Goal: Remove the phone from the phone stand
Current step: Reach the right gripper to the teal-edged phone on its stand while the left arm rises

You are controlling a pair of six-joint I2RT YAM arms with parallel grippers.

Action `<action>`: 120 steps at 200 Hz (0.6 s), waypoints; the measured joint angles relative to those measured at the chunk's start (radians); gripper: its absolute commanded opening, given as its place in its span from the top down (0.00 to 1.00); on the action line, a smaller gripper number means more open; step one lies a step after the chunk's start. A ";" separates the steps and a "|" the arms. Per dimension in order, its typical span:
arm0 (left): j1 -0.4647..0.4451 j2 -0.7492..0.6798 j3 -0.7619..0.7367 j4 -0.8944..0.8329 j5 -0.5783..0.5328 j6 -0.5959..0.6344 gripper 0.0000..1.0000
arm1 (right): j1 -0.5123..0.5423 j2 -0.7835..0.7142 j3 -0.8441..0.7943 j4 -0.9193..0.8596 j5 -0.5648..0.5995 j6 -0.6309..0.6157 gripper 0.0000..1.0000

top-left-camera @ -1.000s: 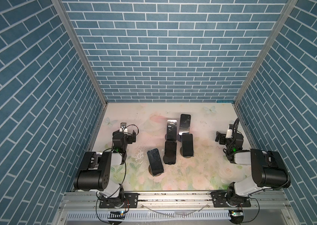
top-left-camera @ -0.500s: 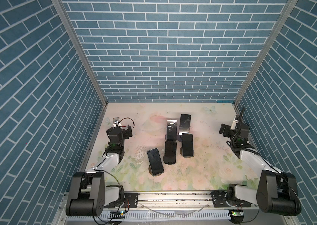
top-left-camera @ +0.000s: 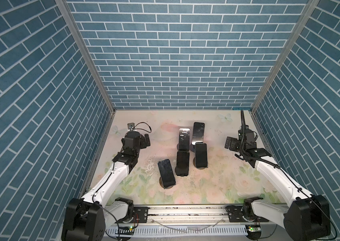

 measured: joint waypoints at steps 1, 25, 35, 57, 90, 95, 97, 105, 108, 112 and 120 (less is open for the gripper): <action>-0.003 -0.002 0.001 -0.004 0.001 -0.002 0.00 | 0.004 -0.002 0.002 -0.004 0.000 0.002 0.01; -0.048 -0.048 0.006 -0.068 0.034 -0.048 0.00 | 0.057 -0.024 0.034 -0.083 0.006 0.031 0.01; -0.056 -0.070 0.006 -0.087 0.055 -0.070 0.00 | 0.077 -0.033 0.045 -0.111 0.006 0.042 0.01; -0.073 -0.106 0.010 -0.118 0.096 -0.109 0.00 | 0.125 -0.054 0.053 -0.158 0.006 0.070 0.01; -0.095 -0.130 0.036 -0.175 0.142 -0.143 0.00 | 0.207 -0.060 0.053 -0.194 -0.003 0.121 0.01; -0.096 -0.132 0.040 -0.182 0.147 -0.146 0.00 | 0.220 -0.060 0.053 -0.198 -0.005 0.129 0.01; -0.097 -0.132 0.042 -0.185 0.149 -0.146 0.00 | 0.227 -0.060 0.053 -0.198 -0.005 0.133 0.01; -0.098 -0.134 0.049 -0.195 0.155 -0.151 0.00 | 0.250 -0.059 0.053 -0.200 -0.006 0.143 0.01; -0.098 -0.134 0.051 -0.198 0.158 -0.153 0.00 | 0.260 -0.059 0.053 -0.200 -0.006 0.144 0.01; -0.099 -0.135 0.053 -0.201 0.162 -0.154 0.00 | 0.271 -0.058 0.053 -0.199 -0.006 0.150 0.01; -0.099 -0.135 0.056 -0.207 0.171 -0.159 0.00 | 0.296 -0.055 0.053 -0.198 -0.005 0.161 0.01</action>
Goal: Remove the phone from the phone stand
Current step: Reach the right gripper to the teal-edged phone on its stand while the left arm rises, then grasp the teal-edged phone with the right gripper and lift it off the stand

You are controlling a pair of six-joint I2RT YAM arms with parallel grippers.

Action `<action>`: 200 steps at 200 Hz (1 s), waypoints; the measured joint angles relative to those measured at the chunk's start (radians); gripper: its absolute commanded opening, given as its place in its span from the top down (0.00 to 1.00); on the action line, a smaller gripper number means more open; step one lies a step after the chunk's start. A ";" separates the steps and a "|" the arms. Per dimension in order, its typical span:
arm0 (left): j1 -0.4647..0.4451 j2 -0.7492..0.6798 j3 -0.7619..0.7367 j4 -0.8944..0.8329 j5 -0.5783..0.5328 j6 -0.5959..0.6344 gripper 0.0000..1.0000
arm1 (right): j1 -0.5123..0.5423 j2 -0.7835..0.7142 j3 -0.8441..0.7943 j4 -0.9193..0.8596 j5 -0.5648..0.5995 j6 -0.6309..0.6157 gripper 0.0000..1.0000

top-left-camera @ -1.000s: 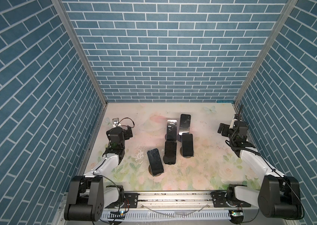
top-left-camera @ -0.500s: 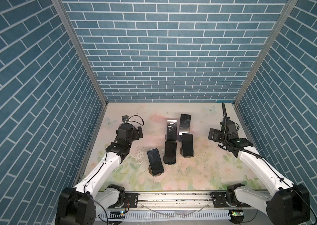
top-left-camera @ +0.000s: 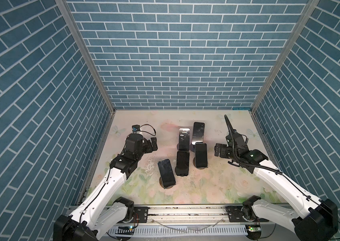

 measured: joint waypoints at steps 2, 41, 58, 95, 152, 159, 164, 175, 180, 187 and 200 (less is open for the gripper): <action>0.000 0.000 0.000 -0.001 0.001 -0.002 0.00 | 0.005 0.001 0.000 0.000 0.000 0.002 0.01; 0.000 -0.002 0.001 -0.009 0.027 -0.020 0.00 | 0.121 0.070 0.000 0.024 0.011 0.026 0.01; -0.001 -0.002 0.001 -0.011 0.031 -0.021 0.00 | 0.161 0.115 0.000 0.042 0.019 0.027 0.01; -0.002 -0.002 0.001 -0.022 0.034 -0.021 0.00 | 0.225 0.225 0.024 0.088 0.034 0.026 0.01; -0.002 -0.002 0.000 -0.035 0.034 -0.018 0.00 | 0.279 0.352 0.106 0.145 0.064 0.025 0.01; -0.002 -0.002 0.000 -0.035 0.034 -0.017 0.00 | 0.282 0.360 0.109 0.149 0.069 0.025 0.01; -0.002 -0.002 0.000 -0.036 0.034 -0.016 0.00 | 0.284 0.365 0.109 0.153 0.074 0.025 0.01; -0.002 -0.002 0.001 -0.040 0.033 -0.014 0.00 | 0.285 0.373 0.109 0.158 0.084 0.025 0.01; -0.002 -0.002 0.001 -0.042 0.032 -0.013 0.00 | 0.286 0.377 0.109 0.159 0.089 0.025 0.01; -0.002 -0.002 0.000 -0.044 0.031 -0.012 0.00 | 0.286 0.380 0.109 0.159 0.095 0.026 0.01; -0.002 -0.002 0.001 -0.048 0.029 -0.010 0.00 | 0.286 0.389 0.109 0.160 0.106 0.026 0.03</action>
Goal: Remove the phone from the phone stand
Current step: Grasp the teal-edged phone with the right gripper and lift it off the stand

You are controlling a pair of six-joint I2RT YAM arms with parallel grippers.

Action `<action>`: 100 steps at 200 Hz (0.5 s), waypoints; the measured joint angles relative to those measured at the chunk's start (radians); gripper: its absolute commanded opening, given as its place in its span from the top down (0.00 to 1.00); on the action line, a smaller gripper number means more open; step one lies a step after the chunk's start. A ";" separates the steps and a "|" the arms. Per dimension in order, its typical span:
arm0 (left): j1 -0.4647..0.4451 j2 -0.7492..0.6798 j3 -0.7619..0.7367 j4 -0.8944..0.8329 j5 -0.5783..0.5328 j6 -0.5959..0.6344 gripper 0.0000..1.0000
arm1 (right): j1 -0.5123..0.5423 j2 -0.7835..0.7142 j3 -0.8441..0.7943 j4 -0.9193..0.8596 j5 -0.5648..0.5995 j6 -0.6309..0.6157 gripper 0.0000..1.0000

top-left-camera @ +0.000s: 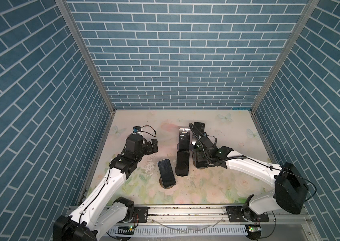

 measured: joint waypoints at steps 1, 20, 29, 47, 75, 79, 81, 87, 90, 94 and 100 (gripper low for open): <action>0.000 0.000 0.000 0.000 0.000 0.000 0.00 | 0.000 0.001 0.000 0.000 0.001 0.000 0.03; 0.000 0.000 0.000 -0.001 -0.003 0.001 0.00 | 0.002 0.015 0.001 0.000 0.020 0.002 0.06; 0.000 0.000 0.000 -0.001 -0.004 0.002 0.00 | 0.004 0.022 0.001 -0.001 0.028 0.004 0.08; 0.000 0.000 0.000 -0.001 -0.006 0.002 0.00 | 0.006 0.029 0.001 -0.001 0.038 0.009 0.12; 0.000 0.000 0.000 -0.001 -0.007 0.004 0.00 | 0.011 0.034 0.004 0.002 0.042 0.016 0.21; 0.000 0.000 0.000 0.000 -0.007 0.004 0.00 | 0.011 0.036 0.005 0.003 0.041 0.016 0.24; 0.000 0.000 0.000 0.000 -0.008 0.005 0.00 | 0.012 0.037 0.005 0.003 0.042 0.019 0.24; 0.000 0.000 0.000 0.000 -0.007 0.005 0.00 | 0.013 0.040 0.007 0.003 0.041 0.021 0.28; 0.000 0.000 0.000 0.000 -0.008 0.005 0.00 | 0.014 0.041 0.008 0.003 0.042 0.021 0.29; 0.000 0.000 0.000 0.000 -0.008 0.005 0.00 | 0.015 0.042 0.010 0.003 0.043 0.026 0.32; 0.000 0.000 -0.001 0.000 -0.008 0.005 0.00 | 0.017 0.043 0.011 0.001 0.043 0.027 0.35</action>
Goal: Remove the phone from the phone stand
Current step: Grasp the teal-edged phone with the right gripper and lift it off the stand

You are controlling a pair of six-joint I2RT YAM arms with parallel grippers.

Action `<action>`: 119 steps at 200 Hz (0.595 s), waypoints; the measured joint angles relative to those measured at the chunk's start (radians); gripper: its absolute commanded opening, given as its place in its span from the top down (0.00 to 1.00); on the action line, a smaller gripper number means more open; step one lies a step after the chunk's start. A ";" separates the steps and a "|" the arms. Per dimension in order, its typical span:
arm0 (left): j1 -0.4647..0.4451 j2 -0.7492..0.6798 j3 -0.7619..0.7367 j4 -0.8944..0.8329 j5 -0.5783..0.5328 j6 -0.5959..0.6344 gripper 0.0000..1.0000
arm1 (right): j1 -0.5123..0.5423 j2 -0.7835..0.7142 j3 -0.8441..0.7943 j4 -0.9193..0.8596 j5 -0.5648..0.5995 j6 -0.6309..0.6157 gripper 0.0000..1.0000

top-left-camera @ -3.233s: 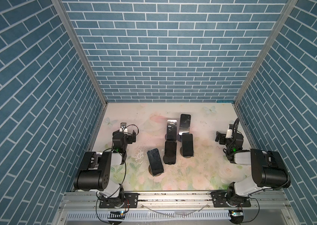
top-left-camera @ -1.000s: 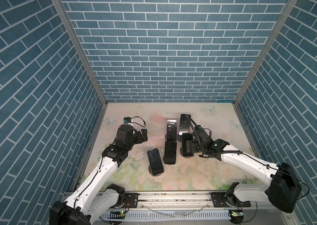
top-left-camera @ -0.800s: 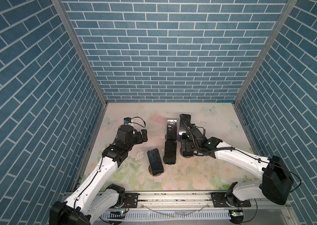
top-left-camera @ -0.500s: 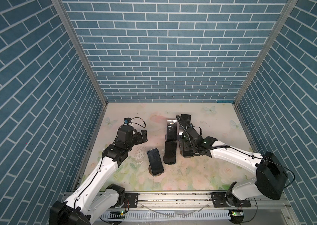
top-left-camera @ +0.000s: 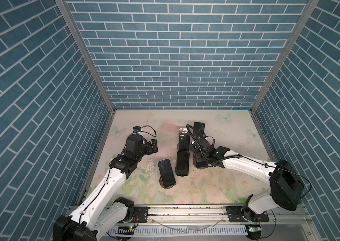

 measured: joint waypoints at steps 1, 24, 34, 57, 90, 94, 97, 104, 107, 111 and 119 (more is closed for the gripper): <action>0.000 0.000 0.000 0.000 0.000 0.000 0.00 | 0.000 0.000 0.000 0.000 0.000 0.000 0.36; 0.000 0.000 0.000 0.000 -0.003 0.001 0.00 | 0.000 0.000 0.004 -0.005 0.000 0.000 0.44; 0.000 0.000 0.000 0.000 -0.003 0.003 0.00 | 0.000 0.000 0.004 -0.005 0.000 0.000 0.45; 0.000 0.000 0.000 -0.001 -0.008 0.006 0.00 | 0.001 0.000 0.005 -0.006 0.000 0.000 0.48; 0.000 0.000 0.000 -0.001 -0.011 0.009 0.00 | 0.001 -0.038 0.006 -0.006 0.003 -0.001 0.54; 0.000 0.000 0.000 -0.001 -0.011 0.010 0.00 | 0.001 -0.047 0.005 -0.006 0.004 -0.001 0.55; 0.000 0.000 0.000 -0.001 -0.011 0.010 0.00 | 0.001 -0.055 0.005 -0.005 0.007 -0.001 0.55; 0.000 0.000 -0.001 -0.001 -0.012 0.011 0.00 | 0.001 -0.076 0.006 -0.005 0.014 -0.001 0.56; 0.000 0.000 -0.001 -0.001 -0.013 0.011 0.00 | 0.001 -0.084 0.006 -0.005 0.016 -0.001 0.56; 0.000 0.000 -0.002 -0.001 -0.013 0.011 0.00 | 0.001 -0.095 0.006 -0.005 0.021 -0.002 0.56; 0.000 0.000 -0.002 -0.002 -0.014 0.011 0.00 | 0.001 -0.117 0.006 -0.005 0.031 -0.002 0.56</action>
